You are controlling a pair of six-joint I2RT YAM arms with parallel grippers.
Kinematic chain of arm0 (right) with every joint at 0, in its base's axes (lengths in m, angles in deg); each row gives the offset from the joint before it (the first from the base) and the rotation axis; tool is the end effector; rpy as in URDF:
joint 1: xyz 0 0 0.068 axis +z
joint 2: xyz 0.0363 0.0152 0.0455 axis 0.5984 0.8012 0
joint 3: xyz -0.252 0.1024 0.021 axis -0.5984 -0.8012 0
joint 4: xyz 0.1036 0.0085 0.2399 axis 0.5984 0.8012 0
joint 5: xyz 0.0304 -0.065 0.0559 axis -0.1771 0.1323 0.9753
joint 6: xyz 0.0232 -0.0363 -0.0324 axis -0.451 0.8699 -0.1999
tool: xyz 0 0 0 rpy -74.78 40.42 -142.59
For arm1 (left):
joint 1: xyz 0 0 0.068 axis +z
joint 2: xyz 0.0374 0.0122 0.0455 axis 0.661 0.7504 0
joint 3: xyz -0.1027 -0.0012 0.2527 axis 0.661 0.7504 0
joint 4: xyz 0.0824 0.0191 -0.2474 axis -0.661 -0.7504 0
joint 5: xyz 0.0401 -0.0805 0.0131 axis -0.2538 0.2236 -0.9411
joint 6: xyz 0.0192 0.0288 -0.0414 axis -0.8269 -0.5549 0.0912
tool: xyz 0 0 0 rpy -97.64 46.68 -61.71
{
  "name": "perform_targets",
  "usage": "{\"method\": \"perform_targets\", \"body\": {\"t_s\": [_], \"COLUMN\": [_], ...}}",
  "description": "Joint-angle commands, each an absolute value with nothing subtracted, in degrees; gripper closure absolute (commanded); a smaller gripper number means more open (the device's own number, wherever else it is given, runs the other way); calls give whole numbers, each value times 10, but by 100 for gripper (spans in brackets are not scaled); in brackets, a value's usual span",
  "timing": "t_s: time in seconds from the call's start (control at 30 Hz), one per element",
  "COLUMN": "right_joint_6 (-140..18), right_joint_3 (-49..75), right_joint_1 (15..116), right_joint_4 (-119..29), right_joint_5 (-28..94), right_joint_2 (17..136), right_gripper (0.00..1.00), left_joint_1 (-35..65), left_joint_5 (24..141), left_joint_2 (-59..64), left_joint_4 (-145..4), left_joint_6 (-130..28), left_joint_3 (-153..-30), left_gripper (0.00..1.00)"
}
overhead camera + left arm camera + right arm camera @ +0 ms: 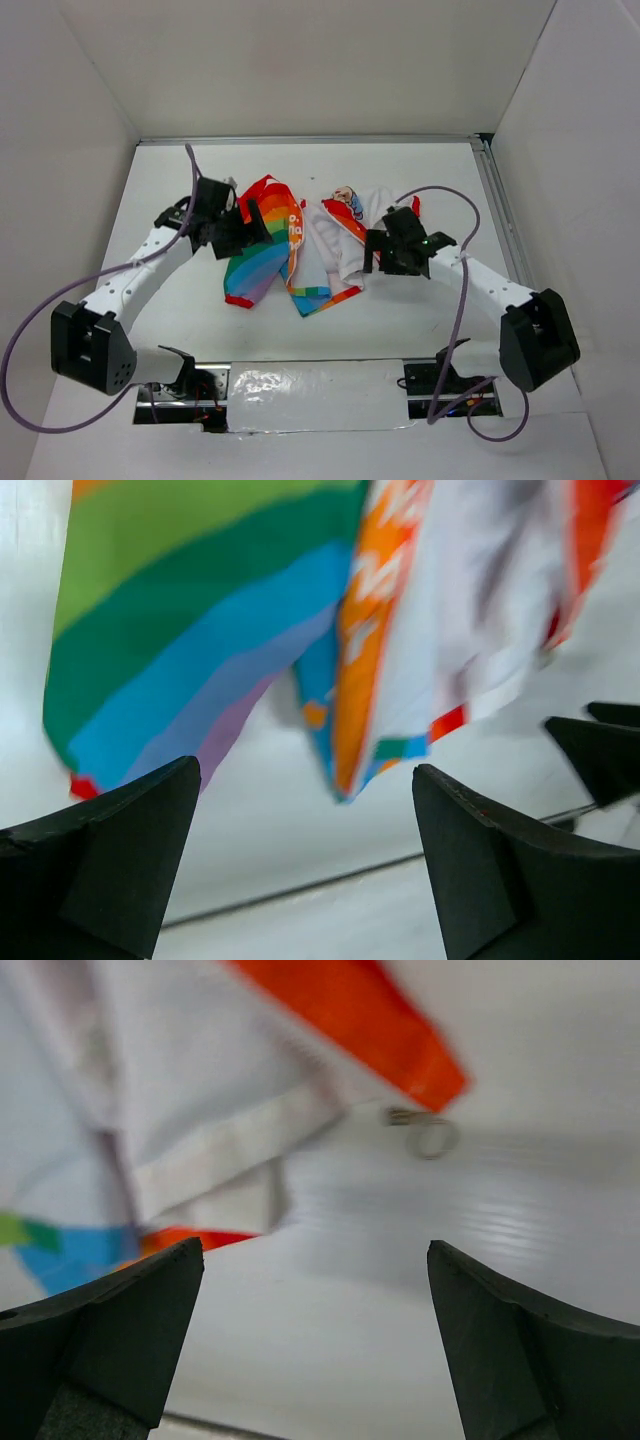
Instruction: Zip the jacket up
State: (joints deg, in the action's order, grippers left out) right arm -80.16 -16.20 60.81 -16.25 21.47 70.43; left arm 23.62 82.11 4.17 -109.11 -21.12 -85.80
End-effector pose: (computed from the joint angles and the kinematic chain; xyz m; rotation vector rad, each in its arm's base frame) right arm 0.2332 0.1016 0.2124 0.0705 2.5909 0.2408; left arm 0.2732 -0.0926 0.3035 -0.4366 2.4459 -0.6237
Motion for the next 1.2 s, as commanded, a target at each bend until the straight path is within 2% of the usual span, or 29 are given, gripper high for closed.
{"method": "perform_targets", "body": {"t_s": [0.0, 0.13, 0.3, 0.53, 0.6, 0.67, 0.73, 0.77, 0.8, 0.9, 0.93, 1.03, 1.17], "right_joint_6": [-802, -854, -911, -995, -1015, -1016, -1012, -1008, -998, -961, -955, -965, -1057], "right_joint_3": [-146, -81, 0, 183, 205, 215, 229, 235, 238, 229, 225, 178, 27], "right_joint_1": [688, 787, 902, 936, 935, 936, 932, 931, 930, 928, 929, 927, 877], "right_joint_4": [-198, -207, -231, -113, -92, -89, -88, -88, -93, -169, -183, -265, -353], "right_joint_5": [236, 226, 214, 141, 133, 131, 136, 140, 147, 249, 332, 451, 501], "right_joint_2": [656, 696, 801, 998, 1029, 1040, 1047, 1047, 1035, 975, 956, 857, 713], "right_gripper": [0, 2, 5, 9, 23, 44, 55, 94, 100, 100, 100, 100, 100], "left_joint_1": [231, 241, 278, 340, 356, 375, 384, 393, 399, 412, 429, 452, 474], "left_joint_5": [834, 824, 835, 848, 849, 862, 862, 864, 865, 854, 850, 836, 842], "left_joint_2": [0, -21, 49, 144, 161, 172, 191, 197, 203, 258, 271, 334, 379], "left_joint_4": [-1099, -1083, -1055, -1031, -1020, -1006, -1008, -1004, -1003, -1011, -1015, -1045, -1066], "left_joint_6": [-160, -121, -110, -119, -128, -138, -138, -145, -146, -151, -154, -152, -158], "left_joint_3": [-770, -681, -659, -674, -674, -676, -691, -697, -703, -744, -777, -843, -895], "left_gripper": [1, 1, 1, 1, 1, 1, 1, 1, 1, 1, 1, 1, 2]}}
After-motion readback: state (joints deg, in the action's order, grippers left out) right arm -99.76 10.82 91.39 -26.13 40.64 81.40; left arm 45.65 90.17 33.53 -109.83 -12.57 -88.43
